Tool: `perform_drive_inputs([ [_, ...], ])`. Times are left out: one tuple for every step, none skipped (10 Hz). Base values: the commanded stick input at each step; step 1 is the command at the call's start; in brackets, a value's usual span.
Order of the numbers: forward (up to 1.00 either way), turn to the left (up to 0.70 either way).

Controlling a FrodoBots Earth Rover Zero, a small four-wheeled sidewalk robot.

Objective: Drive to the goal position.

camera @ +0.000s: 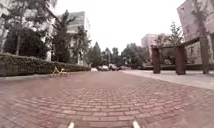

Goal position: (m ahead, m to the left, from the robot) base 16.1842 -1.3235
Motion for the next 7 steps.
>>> perform_drive_inputs([
  [0.7, 0.0],
  [0.7, 0.0],
  [0.7, 0.0],
  [0.7, 0.0],
  [0.7, 0.0],
  [0.7, 0.0],
  [0.7, 0.0],
])
